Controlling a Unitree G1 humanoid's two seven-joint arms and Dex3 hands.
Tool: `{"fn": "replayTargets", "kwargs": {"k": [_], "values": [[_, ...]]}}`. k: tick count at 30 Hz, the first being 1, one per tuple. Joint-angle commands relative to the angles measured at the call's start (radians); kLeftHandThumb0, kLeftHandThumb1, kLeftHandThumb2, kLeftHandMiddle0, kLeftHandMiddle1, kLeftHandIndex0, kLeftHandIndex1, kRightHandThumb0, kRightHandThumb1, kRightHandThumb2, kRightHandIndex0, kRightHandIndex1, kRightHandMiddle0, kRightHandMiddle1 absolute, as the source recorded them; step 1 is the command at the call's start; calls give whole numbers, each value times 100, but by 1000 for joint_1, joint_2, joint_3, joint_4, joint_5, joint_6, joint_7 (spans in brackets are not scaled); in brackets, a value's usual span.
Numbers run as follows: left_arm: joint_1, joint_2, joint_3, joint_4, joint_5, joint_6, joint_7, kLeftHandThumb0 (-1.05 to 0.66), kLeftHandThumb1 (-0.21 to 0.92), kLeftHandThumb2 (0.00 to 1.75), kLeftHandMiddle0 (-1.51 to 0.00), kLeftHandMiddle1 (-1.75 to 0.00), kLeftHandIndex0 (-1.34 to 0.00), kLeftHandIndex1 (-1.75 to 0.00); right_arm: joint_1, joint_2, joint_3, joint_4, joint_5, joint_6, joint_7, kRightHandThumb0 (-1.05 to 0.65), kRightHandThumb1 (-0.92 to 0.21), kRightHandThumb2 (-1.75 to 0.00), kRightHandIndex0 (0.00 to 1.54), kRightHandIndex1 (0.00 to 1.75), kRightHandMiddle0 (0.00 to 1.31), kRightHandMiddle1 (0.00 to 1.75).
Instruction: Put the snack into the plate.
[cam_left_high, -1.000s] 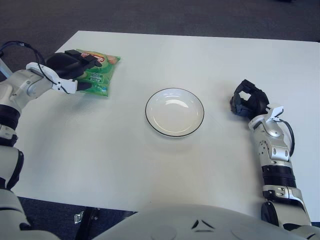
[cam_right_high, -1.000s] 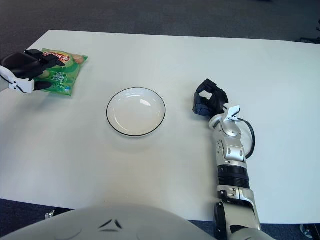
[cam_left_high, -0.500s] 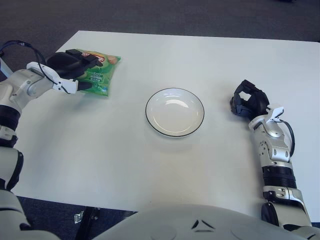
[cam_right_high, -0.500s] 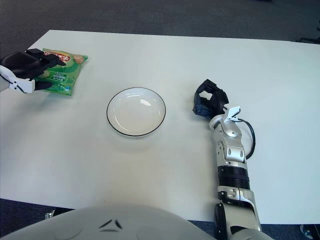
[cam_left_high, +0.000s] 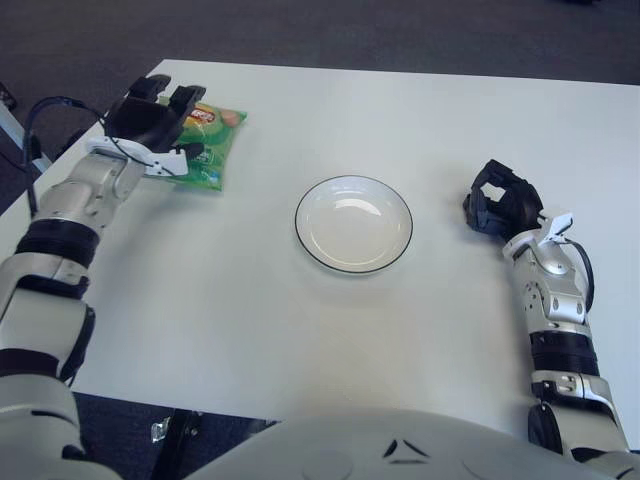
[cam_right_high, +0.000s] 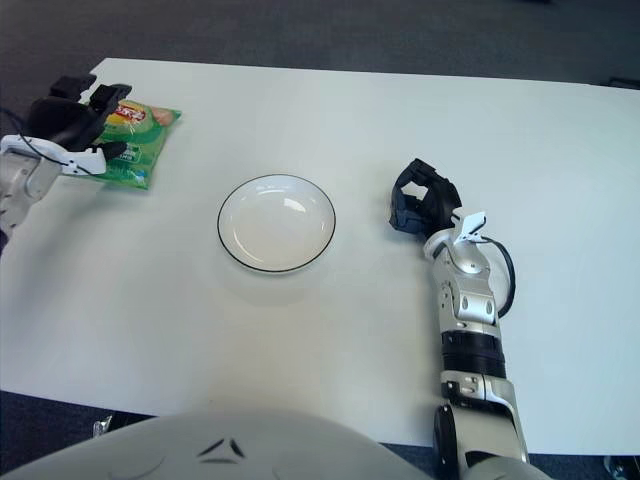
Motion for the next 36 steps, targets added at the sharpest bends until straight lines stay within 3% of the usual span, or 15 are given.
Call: {"fn": "replayTargets", "kwargs": {"k": [1, 25, 36], "values": [[7, -5, 10, -26, -12, 18, 4, -91, 92, 122, 0, 0, 0, -13, 61, 3, -1, 104, -12, 60, 1, -48, -34, -129, 130, 175, 60, 175], [-17, -24, -4, 4, 0, 16, 27, -90, 92, 121, 0, 0, 0, -20, 40, 5, -2, 141, -26, 48, -46, -47, -35, -127, 128, 175, 59, 175], [-75, -70, -10, 124, -22, 64, -46, -90, 92, 121, -5, -2, 0, -28, 33, 7, 0, 161, -25, 31, -42, -47, -35, -127, 129, 175, 59, 175]]}}
